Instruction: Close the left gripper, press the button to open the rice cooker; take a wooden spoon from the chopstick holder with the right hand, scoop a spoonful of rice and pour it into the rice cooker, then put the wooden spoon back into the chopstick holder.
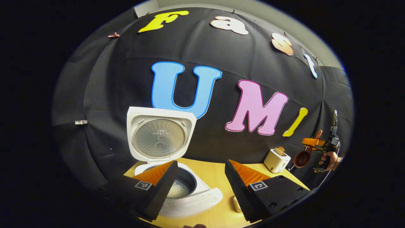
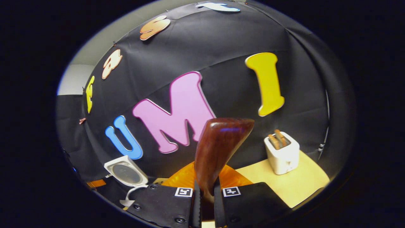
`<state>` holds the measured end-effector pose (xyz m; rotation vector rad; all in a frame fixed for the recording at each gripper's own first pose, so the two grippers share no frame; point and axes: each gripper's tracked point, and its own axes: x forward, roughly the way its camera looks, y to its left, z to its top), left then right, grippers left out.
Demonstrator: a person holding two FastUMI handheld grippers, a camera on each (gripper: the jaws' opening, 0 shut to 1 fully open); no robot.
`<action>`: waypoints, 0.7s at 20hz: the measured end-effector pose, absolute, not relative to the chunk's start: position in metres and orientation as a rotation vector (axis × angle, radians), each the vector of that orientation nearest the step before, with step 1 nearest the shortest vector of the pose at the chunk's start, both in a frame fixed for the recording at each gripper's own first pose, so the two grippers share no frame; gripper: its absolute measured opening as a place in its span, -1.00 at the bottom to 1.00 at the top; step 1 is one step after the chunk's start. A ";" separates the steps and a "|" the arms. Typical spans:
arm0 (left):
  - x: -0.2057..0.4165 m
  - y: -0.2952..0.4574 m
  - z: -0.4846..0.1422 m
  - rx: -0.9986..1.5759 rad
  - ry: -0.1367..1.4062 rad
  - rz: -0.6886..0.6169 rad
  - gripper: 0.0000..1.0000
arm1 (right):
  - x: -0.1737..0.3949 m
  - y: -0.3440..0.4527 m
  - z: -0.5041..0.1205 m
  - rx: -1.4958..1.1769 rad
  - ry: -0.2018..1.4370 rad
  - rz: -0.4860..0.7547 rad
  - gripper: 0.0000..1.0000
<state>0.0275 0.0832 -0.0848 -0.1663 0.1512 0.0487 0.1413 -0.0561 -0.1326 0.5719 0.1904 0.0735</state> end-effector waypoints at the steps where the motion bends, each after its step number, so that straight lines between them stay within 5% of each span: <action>1: 0.029 0.079 -0.084 -0.165 0.155 0.049 0.91 | 0.137 -0.069 -0.141 0.566 0.200 0.057 -0.60; 14: 0.029 0.044 -0.069 -0.102 0.200 0.100 0.91 | 0.112 -0.120 -0.307 0.571 0.422 -0.026 -0.61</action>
